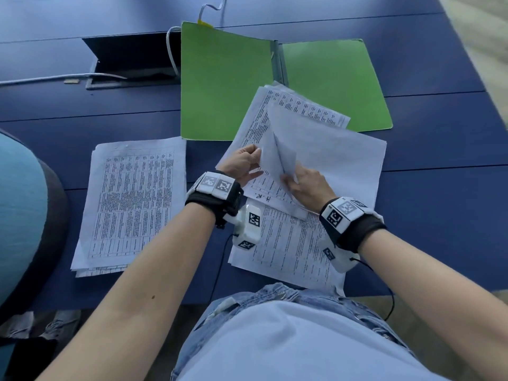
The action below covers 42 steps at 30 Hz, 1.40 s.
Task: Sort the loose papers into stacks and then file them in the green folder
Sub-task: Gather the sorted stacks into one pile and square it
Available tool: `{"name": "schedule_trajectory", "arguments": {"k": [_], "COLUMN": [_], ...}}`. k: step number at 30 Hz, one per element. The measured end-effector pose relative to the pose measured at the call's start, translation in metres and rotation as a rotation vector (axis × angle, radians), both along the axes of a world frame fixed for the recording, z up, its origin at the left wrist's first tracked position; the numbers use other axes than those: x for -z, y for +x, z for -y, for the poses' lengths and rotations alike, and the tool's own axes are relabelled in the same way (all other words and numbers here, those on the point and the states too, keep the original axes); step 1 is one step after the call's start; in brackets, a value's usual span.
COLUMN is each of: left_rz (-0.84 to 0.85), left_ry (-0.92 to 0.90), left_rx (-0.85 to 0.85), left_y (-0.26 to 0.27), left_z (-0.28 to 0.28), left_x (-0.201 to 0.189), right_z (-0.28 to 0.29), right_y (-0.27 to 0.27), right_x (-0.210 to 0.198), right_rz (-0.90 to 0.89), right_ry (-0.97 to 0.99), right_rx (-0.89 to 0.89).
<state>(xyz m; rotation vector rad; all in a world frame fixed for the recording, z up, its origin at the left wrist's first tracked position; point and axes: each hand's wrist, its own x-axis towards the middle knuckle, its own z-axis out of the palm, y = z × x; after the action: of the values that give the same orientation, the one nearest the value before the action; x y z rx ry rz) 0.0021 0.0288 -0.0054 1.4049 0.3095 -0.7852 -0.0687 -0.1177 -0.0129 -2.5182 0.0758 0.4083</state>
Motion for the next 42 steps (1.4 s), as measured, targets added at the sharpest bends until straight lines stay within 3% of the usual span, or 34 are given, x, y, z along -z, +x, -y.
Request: {"name": "schedule_trajectory", "arguments": {"k": [5,9,12,15,18,24,29,33,37,40,42], "left_rz": [0.100,0.226,0.458,0.467,0.342,0.324,0.340,0.334,0.391,0.389,0.365], "left_ry": [0.164,0.378,0.535,0.588,0.441,0.346,0.246,0.244,0.261,0.228,0.139], "left_rx": [-0.261,-0.420,-0.151,0.111,0.133,0.089,0.097,0.058,0.047,0.002,-0.011], "left_y": [0.008,0.013,0.004,-0.005,-0.012,-0.013,-0.014,-0.011,-0.009,-0.007,-0.007], "left_z": [-0.021,-0.046,-0.038,-0.026,-0.021,-0.015,-0.012,-0.009,-0.004,0.005,0.011], "left_x": [0.009,0.018,0.014,0.016,0.020,0.019,0.016,0.013,0.004,-0.008,-0.019], "right_z": [0.021,0.022,0.005,-0.008,-0.017,-0.025,-0.029,-0.026,-0.008,0.001,0.003], "right_y": [0.003,0.011,0.019,0.024,0.025,0.026,0.030,0.022,0.004,-0.014,-0.016], "right_x": [0.007,0.002,0.009,0.016,0.018,0.021,0.025,0.026,0.021,0.024,0.024], "right_rz": [0.158,0.158,0.071,-0.028,-0.043,-0.047,-0.003,-0.040,-0.140,-0.137,0.027], "right_ry": [0.236,0.357,0.639,0.900,0.978,1.148,0.980,0.967,0.852,0.385,0.144], "right_rx": [0.514,0.636,0.660,0.672,0.667,0.692,0.652,0.626,0.396,0.109,0.121]}}
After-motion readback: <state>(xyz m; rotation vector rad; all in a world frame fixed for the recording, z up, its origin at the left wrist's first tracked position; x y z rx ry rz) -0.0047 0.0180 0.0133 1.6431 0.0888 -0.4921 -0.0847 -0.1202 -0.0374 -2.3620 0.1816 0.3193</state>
